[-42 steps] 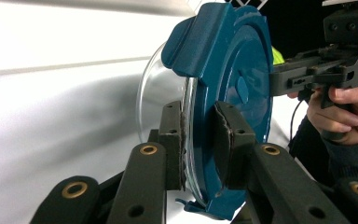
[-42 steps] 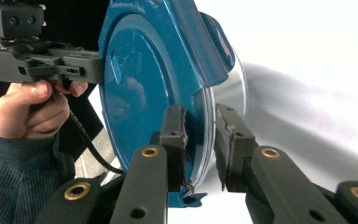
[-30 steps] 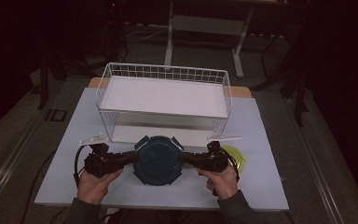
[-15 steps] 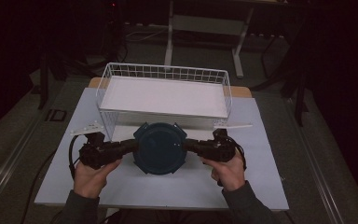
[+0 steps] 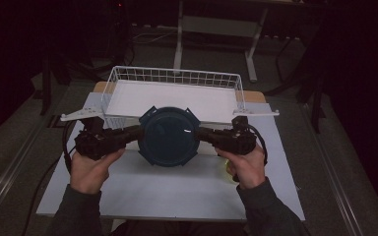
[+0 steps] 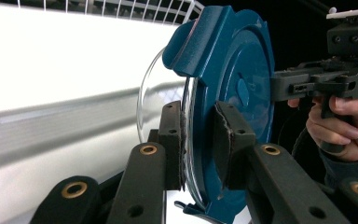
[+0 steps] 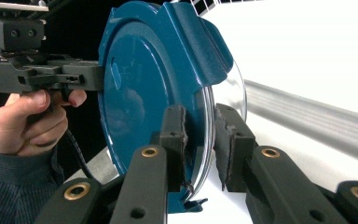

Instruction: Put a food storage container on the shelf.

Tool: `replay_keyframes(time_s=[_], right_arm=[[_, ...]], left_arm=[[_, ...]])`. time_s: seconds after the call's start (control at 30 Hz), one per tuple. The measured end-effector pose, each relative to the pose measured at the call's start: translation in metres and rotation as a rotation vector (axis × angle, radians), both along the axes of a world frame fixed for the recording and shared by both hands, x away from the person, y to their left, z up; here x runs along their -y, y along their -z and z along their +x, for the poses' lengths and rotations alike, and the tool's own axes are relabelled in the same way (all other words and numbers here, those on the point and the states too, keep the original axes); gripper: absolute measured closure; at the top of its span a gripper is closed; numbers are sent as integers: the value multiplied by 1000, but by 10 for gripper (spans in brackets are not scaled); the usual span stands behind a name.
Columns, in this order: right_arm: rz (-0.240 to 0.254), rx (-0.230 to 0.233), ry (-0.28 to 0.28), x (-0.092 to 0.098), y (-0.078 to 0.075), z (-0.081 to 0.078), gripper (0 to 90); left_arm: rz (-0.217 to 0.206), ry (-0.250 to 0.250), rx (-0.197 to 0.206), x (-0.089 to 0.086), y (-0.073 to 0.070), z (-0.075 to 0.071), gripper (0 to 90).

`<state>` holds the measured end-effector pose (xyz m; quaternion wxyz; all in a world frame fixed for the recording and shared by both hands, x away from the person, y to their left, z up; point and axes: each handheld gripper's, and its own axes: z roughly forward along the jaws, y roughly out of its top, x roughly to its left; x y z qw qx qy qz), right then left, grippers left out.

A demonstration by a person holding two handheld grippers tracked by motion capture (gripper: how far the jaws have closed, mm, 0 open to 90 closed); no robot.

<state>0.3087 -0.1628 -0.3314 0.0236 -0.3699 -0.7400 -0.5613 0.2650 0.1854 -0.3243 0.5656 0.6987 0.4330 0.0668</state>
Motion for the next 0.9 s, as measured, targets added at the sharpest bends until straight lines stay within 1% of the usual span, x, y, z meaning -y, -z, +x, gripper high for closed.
replay_keyframes(time_s=[0.13,0.3,0.4,0.53,0.73,0.8,0.9], right_arm=[[3,16,5,1,-17,6,745],[3,19,12,2,-34,22,745],[0,7,22,2,-40,33,745],[-9,-18,44,2,-43,47,744],[-24,-65,70,2,-43,65,744],[-25,-79,77,2,-42,71,744],[-20,-105,84,1,-40,80,744]], left_arm=[[-6,-6,24,1,-15,8,749],[-20,-11,25,2,-29,26,748],[-31,-8,11,2,-32,41,748],[-51,-15,-27,3,-31,60,745],[-78,-22,-75,4,-26,83,741],[-81,-30,-91,5,-25,90,740],[-91,-27,-116,4,-23,99,740]])
